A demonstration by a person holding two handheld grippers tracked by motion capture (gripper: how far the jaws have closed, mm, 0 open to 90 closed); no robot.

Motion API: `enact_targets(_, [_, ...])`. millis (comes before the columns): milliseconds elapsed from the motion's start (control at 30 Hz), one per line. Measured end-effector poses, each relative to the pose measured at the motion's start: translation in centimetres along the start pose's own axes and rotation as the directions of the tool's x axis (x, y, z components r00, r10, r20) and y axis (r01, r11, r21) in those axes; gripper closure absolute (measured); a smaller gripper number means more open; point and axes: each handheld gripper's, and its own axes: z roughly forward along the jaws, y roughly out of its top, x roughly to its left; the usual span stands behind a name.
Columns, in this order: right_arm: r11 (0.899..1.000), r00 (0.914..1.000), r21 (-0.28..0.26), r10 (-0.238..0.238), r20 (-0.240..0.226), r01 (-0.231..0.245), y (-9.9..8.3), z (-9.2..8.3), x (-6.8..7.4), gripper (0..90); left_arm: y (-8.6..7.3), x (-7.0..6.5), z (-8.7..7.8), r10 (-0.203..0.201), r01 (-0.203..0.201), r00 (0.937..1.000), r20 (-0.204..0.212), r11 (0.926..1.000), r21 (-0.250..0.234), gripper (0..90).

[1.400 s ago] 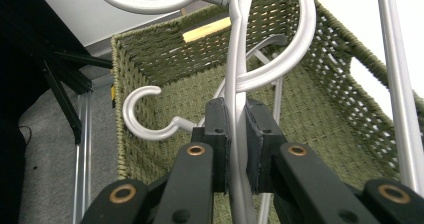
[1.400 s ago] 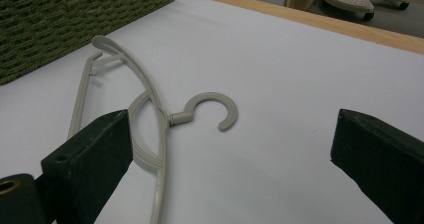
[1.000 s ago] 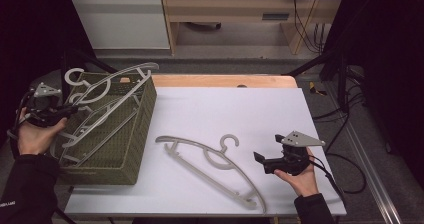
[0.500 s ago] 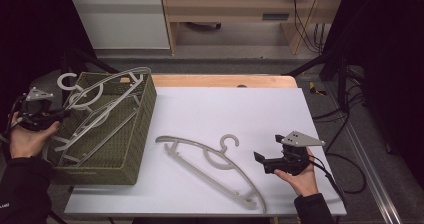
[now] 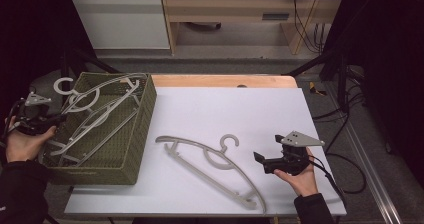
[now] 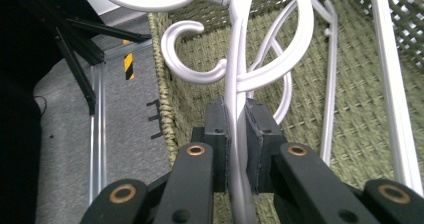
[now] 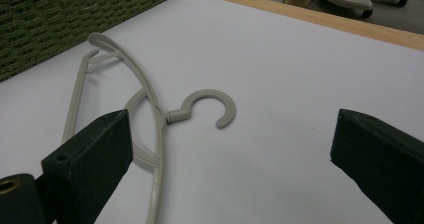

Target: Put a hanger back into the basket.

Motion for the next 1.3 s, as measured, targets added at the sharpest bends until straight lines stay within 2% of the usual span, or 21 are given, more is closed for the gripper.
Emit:
enact_targets(233, [1.000,1.0000,0.000,-0.008,-0.001,0.008,0.0,0.1,0.0,3.9,-0.4,-0.5,0.9,-0.004,0.004,1.0000,0.000,1.0000,0.001,81.5])
enact_targets(300, [1.000,1.0000,0.000,-0.007,-0.002,0.007,0.0,0.1,0.0,3.9,-0.5,-0.6,1.2,0.009,-0.009,0.9997,-0.021,0.9999,-0.006,81.5])
enact_targets(467, [1.000,1.0000,0.000,-0.010,-0.002,0.010,-0.1,0.1,0.0,3.9,-0.4,-0.8,1.6,0.028,-0.028,0.9994,-0.023,0.9996,0.004,81.6])
enact_targets(700, [1.000,1.0000,0.003,-0.004,-0.001,0.004,-0.1,0.2,0.0,3.9,-0.9,-0.7,2.1,0.012,-0.012,0.9998,-0.013,0.9999,0.012,81.5])
enact_targets(767, [1.000,1.0000,0.003,-0.006,-0.002,0.006,-0.1,0.3,0.0,4.0,-1.1,-0.7,2.5,0.010,-0.010,0.9998,-0.018,0.9997,0.021,81.4])
enact_targets(833, [1.000,1.0000,0.003,-0.004,-0.004,0.004,-0.1,0.3,0.1,4.0,-1.4,-0.9,2.9,0.027,-0.026,0.9991,-0.033,0.9989,0.039,81.5])
enact_targets(967, [1.000,1.0000,0.002,-0.005,0.000,0.005,-0.1,0.2,0.0,3.9,-1.7,-1.1,3.3,0.023,-0.021,0.9993,-0.031,0.9984,0.053,81.5])
enact_targets(1067, [1.000,1.0000,0.002,-0.005,-0.001,0.006,-0.1,0.2,0.0,4.0,-1.7,-1.3,3.3,0.035,-0.032,0.9981,-0.050,0.9978,0.057,81.5])
enact_targets(1167, [1.000,0.9999,0.001,-0.010,-0.002,0.010,-0.1,0.3,0.0,4.0,-1.7,-1.6,3.6,0.074,-0.068,0.9948,-0.069,0.9939,0.086,81.4])
enact_targets(1233, [1.000,1.0000,0.002,-0.006,0.000,0.006,-0.1,0.2,0.0,4.0,-1.7,-1.8,3.8,0.093,-0.086,0.9929,-0.073,0.9914,0.099,81.4])
enact_targets(1300, [1.000,1.0000,0.001,-0.006,-0.001,0.006,-0.1,0.2,0.0,3.9,-1.7,-1.8,3.7,0.084,-0.079,0.9950,-0.055,0.9926,0.093,81.5])
